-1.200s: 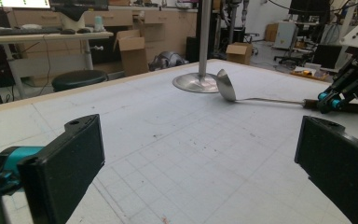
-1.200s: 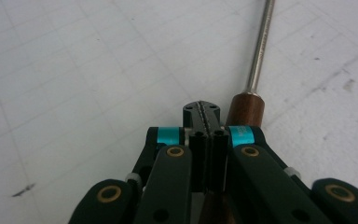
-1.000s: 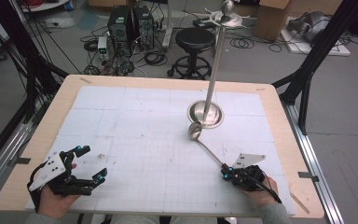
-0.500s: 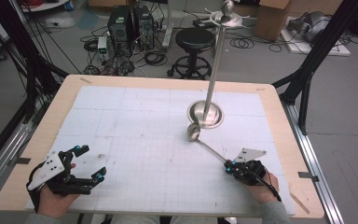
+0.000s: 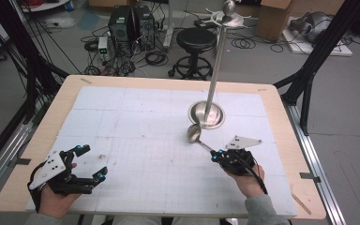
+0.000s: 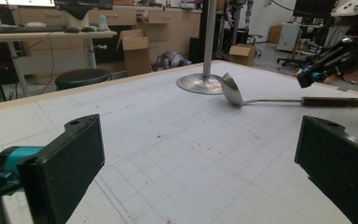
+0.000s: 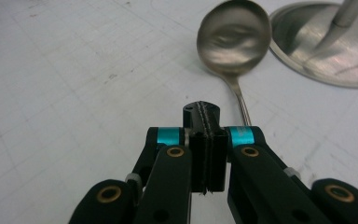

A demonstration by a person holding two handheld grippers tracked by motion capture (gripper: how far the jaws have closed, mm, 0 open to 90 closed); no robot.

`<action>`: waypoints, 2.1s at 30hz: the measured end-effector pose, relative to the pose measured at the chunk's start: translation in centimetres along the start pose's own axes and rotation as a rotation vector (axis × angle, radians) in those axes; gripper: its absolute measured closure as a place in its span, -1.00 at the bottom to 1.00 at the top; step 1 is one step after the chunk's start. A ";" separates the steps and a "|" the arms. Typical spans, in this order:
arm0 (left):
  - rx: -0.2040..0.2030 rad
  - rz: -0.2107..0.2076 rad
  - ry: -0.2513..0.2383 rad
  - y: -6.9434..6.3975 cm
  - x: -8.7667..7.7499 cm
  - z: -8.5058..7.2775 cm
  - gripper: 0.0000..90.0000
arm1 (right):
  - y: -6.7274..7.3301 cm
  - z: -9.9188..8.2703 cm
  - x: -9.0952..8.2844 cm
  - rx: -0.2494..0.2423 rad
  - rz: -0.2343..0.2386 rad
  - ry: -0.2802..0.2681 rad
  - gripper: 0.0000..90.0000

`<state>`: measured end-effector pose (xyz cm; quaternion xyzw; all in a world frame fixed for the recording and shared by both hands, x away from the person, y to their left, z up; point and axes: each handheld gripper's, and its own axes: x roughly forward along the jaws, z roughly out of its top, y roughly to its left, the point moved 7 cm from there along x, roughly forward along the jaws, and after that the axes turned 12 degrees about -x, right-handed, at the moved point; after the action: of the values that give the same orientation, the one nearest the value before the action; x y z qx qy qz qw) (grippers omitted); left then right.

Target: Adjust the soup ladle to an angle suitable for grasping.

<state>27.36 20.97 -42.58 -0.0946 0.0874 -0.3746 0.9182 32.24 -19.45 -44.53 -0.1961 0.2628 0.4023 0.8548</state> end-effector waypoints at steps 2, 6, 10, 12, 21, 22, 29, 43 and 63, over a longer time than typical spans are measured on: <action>0.000 0.010 0.002 0.1 0.1 -0.1 -0.96 | -0.3 0.3 0.8 -0.008 -0.013 0.004 1.00; -0.001 0.017 0.002 0.2 0.0 0.0 -0.96 | -1.4 0.4 1.8 -0.020 -0.035 0.010 1.00; -0.004 0.028 0.001 0.4 -0.1 0.0 -0.96 | -3.1 1.5 3.3 -0.024 -0.057 0.038 1.00; -0.004 0.029 0.002 0.5 -0.1 -0.1 -0.96 | -3.3 1.7 3.6 -0.032 -0.062 0.057 1.00; -0.016 0.030 0.049 0.4 -0.1 -0.9 -0.96 | -5.4 2.1 5.9 -0.037 -0.005 0.131 1.00; -0.018 0.031 0.043 0.4 -0.1 -0.8 -0.96 | -5.5 1.9 6.1 -0.035 0.002 0.146 1.00; -0.023 0.041 0.024 0.7 -0.5 -0.5 -0.96 | -5.8 0.9 7.5 -0.058 0.007 0.209 1.00; -0.030 0.052 0.030 0.9 -0.5 -0.6 -0.96 | -5.4 0.2 8.2 -0.057 0.053 0.247 1.00; -0.027 0.040 0.055 0.5 -0.2 -1.0 -0.96 | -0.7 0.7 7.6 -0.242 0.251 0.275 1.00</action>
<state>27.31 21.34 -43.66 -0.0952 0.1194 -0.3576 0.9213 37.10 -15.04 -48.46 -0.3158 0.3489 0.5038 0.7243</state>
